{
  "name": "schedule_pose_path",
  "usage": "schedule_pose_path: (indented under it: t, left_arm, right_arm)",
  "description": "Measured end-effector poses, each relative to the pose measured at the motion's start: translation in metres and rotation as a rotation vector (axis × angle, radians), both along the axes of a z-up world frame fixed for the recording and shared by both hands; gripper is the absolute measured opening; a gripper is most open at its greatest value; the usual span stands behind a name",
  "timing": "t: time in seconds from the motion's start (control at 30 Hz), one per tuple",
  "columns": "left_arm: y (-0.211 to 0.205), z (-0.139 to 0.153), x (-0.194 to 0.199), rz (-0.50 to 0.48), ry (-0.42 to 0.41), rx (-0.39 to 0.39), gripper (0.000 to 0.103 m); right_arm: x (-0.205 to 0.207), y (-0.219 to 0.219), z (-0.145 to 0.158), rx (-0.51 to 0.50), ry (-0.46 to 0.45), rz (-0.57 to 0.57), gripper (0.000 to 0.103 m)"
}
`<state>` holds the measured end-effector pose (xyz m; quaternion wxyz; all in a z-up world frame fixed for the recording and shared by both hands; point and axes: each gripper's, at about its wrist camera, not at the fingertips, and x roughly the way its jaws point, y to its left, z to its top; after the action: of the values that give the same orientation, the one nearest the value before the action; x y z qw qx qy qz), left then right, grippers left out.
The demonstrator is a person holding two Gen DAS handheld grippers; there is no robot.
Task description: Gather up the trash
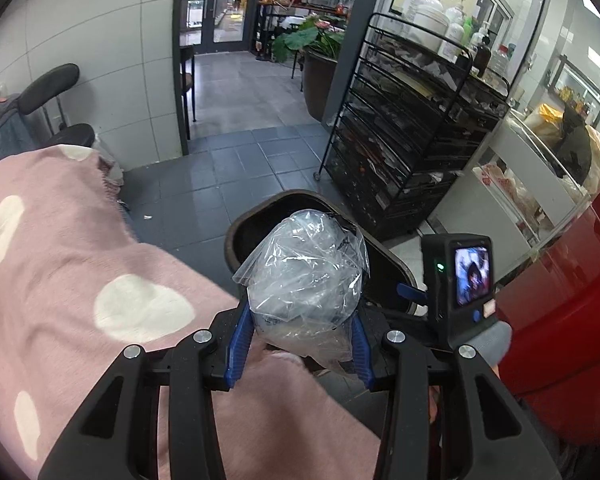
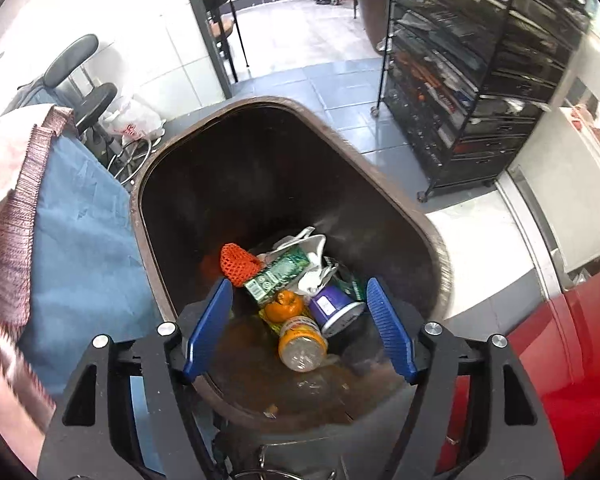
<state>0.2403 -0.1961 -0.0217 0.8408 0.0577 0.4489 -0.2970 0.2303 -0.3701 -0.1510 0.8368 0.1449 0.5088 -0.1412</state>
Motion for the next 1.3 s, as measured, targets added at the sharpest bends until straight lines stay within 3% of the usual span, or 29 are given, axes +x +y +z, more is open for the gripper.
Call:
schedule_pose_path:
  t: [0.4, 0.67, 0.73, 0.87, 1.0, 1.3]
  left_arm:
    - [-0.057, -0.036, 0.02, -0.084, 0.1, 0.096, 0.042]
    - [-0.076, -0.057, 0.027, -0.108, 0.126, 0.162, 0.043]
    - [-0.078, -0.061, 0.027, -0.115, 0.139, 0.169, 0.046]
    - [-0.082, -0.065, 0.028, -0.131, 0.124, 0.188, 0.068]
    - [-0.083, -0.062, 0.026, -0.145, 0.082, 0.175, 0.083]
    - [-0.075, -0.039, 0.019, -0.133, -0.001, 0.077, 0.089]
  right_arm:
    - [-0.062, -0.024, 0.016, -0.009, -0.029, -0.075, 0.075]
    - [-0.078, -0.029, 0.022, -0.041, -0.036, -0.089, 0.078]
    - [-0.081, -0.03, 0.022, -0.039, -0.042, -0.093, 0.079]
    - [-0.085, -0.03, 0.025, -0.034, -0.054, -0.097, 0.081]
    - [-0.086, -0.03, 0.026, -0.026, -0.059, -0.101, 0.081]
    - [-0.096, -0.027, 0.039, -0.033, -0.081, -0.109, 0.083]
